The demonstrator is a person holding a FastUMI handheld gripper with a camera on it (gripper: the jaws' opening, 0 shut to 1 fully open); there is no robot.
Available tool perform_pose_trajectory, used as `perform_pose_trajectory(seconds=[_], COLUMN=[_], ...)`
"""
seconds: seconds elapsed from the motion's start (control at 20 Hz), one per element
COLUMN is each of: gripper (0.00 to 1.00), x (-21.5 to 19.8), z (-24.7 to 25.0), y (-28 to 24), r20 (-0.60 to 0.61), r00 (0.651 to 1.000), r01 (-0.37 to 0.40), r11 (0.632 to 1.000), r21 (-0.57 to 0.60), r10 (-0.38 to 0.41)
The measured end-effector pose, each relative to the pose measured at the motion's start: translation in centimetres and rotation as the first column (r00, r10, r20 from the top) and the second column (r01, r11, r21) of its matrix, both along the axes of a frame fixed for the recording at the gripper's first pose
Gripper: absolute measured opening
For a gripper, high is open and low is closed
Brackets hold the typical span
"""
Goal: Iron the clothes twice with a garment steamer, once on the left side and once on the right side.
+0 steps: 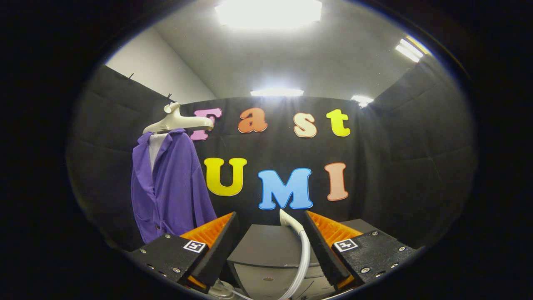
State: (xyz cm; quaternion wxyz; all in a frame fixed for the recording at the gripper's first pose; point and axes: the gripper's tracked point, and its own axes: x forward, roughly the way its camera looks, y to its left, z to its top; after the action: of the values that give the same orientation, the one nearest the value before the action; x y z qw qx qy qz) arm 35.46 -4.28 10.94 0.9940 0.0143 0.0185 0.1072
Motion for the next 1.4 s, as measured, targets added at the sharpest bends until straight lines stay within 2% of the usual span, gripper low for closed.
perform_pose_trajectory(seconds=[0.3,0.6,0.75,0.95,1.1,1.4], gripper=[0.95,0.95,0.95,0.94,0.95,0.95], x=[8.6,17.0,20.5,24.8,27.5,31.0], z=[-1.5,-3.2,-4.6,-8.2,-11.2,-14.9], y=[-0.5,-3.4,-4.2,-4.0,-3.7,-2.5], r20=[-0.103,-0.181,-0.243,-0.366,-0.460,-0.556], r00=[0.993,0.982,0.968,0.926,0.878,0.803], r01=[-0.060,-0.036,-0.031,-0.020,-0.003,0.015], r11=[0.998,0.998,0.993,0.977,0.963,0.925], r21=[0.025,0.046,0.111,0.212,0.271,0.379], r10=[0.063,0.044,0.058,0.098,0.132,0.215])
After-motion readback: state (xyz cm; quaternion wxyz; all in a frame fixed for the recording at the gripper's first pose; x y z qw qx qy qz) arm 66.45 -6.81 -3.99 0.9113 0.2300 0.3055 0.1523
